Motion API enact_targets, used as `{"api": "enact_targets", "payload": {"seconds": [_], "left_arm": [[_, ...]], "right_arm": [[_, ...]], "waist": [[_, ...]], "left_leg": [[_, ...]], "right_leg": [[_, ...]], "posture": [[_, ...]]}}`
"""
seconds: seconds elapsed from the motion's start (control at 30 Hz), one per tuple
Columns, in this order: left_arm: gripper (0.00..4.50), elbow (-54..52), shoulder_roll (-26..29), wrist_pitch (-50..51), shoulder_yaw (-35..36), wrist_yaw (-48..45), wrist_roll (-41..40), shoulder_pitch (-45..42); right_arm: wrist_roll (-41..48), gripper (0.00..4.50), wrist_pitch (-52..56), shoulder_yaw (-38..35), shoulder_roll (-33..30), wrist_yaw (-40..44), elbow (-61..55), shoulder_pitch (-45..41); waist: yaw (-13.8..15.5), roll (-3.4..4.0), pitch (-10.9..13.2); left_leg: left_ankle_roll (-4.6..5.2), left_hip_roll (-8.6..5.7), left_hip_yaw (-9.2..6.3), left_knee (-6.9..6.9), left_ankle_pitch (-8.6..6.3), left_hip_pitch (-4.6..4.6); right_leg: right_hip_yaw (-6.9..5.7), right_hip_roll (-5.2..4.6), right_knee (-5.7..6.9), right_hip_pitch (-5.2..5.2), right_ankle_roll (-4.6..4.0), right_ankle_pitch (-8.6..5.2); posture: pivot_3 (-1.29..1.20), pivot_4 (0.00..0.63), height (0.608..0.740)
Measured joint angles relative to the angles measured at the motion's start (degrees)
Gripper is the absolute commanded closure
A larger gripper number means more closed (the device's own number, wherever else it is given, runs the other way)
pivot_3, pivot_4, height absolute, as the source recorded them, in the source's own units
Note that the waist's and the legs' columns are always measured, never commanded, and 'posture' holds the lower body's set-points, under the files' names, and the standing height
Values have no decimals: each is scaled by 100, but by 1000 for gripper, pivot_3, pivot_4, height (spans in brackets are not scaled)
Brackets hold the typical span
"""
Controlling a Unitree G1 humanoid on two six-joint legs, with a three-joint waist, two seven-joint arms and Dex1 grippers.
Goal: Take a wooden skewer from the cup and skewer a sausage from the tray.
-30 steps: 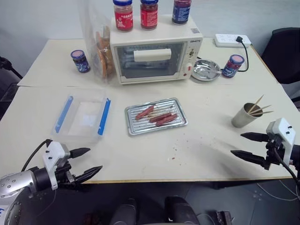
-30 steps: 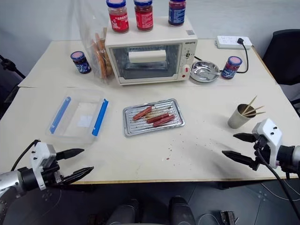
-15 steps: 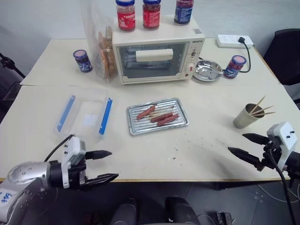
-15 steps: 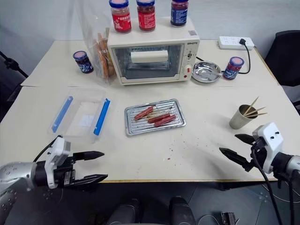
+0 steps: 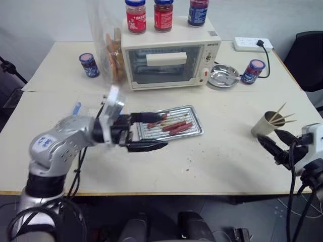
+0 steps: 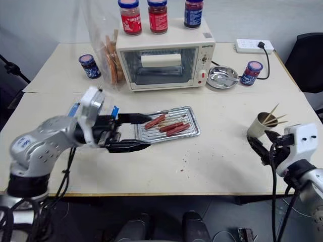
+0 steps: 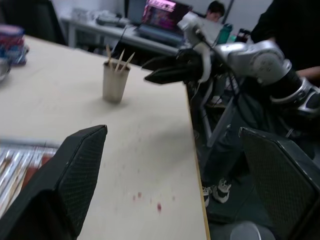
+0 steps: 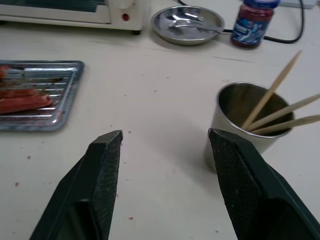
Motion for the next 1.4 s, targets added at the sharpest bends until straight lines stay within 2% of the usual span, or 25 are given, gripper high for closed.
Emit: {"api": "enact_targets", "payload": {"seconds": [0.3,0.6,0.8,1.17,1.4], "left_arm": [[0,587,-612,-297,-483,-111,418,-605],[0,642,-921,-344,-627,-36,652,-711],[0,642,-986,-348,-628,37,738,-712],[0,639,-995,-378,-625,89,782,-711],[0,644,-982,-514,-608,83,818,-710]], "right_arm": [[86,1559,12,-340,262,-744,263,-270],[-55,1559,-277,-57,287,-1035,1059,-1037],[-241,2954,-493,221,287,-1070,1504,-1321],[-394,2954,-707,310,284,-1066,1775,-1285],[-5,2954,-213,-186,66,-1115,907,-850]], "waist": [[-50,0,0],[-51,0,0],[-47,0,0],[-46,0,0],[-40,1,0]], "left_leg": [[0,1,2,3,2,-2],[0,2,3,4,3,-3],[0,2,3,4,4,-5],[0,1,3,5,4,-6],[0,2,3,6,4,-9]], "right_leg": [[4,2,3,-3,0,0],[6,2,6,-6,0,0],[6,2,7,-8,0,0],[6,1,8,-8,0,0],[6,1,7,-8,1,0]], "posture": [[0,150,740],[0,150,740],[0,150,740],[0,150,740],[0,150,740]]}}
